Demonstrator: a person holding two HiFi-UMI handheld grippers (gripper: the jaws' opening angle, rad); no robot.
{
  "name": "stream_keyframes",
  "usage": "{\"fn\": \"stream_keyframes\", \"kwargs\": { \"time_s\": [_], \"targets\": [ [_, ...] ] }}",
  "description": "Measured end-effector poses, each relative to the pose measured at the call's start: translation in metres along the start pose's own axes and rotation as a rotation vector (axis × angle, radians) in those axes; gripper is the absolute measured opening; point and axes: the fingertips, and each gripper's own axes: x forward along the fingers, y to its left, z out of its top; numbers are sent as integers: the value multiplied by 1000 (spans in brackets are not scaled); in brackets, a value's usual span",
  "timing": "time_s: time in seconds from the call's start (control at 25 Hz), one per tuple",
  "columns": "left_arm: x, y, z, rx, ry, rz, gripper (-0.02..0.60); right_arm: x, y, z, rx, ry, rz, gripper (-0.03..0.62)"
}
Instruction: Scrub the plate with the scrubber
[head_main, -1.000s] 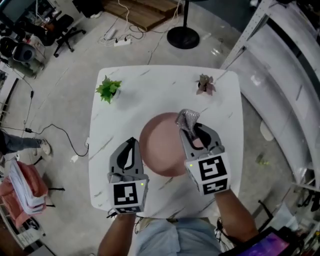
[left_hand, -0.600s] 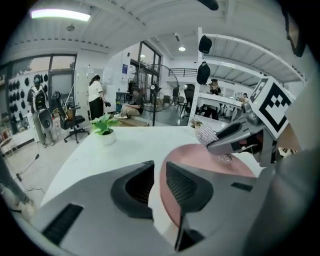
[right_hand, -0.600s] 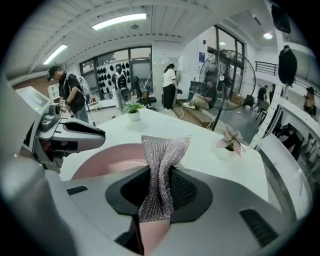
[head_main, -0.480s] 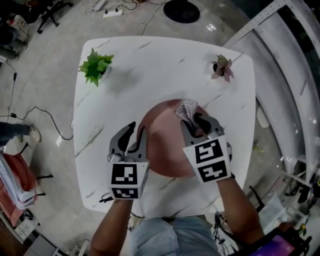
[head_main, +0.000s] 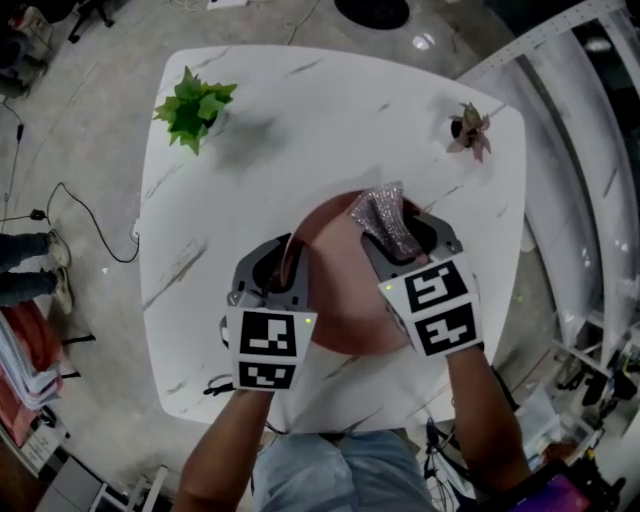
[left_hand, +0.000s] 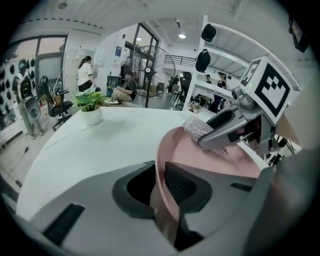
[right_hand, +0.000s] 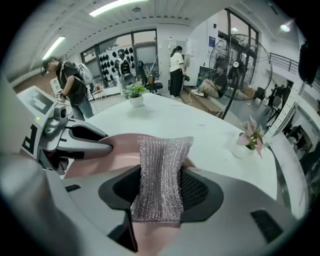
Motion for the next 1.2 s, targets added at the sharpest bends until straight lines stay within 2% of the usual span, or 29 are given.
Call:
{"fn": "stream_keyframes", "kwargs": {
  "time_s": [0.08, 0.16, 0.24, 0.44, 0.56, 0.68, 0.84, 1.2],
  "targets": [
    [0, 0, 0, -1, 0, -4, 62, -5, -3, 6, -31, -38, -41, 237],
    [-1, 0, 0, -3, 1, -10, 61, -9, -7, 8, -87, -62, -101, 137],
    [-1, 0, 1, -9, 5, -19, 60, -9, -9, 4, -145, -37, -143, 107],
    [0, -1, 1, -17, 15, -45, 51, 1, -16, -9, -287, 152, -199, 106],
    [-1, -3, 2, -10, 20, -65, 49, 9, -12, -12, -407, 278, -204, 98],
    [-1, -4, 1, -5, 24, -84, 48, 17, -2, -7, -527, 338, -185, 94],
    [-1, -3, 3, -19, 20, -106, 44, 24, 10, 2, -656, 317, -186, 89],
    [0, 1, 4, -62, 42, -144, 34, 25, 42, 10, -726, 208, -136, 87]
  ]
}}
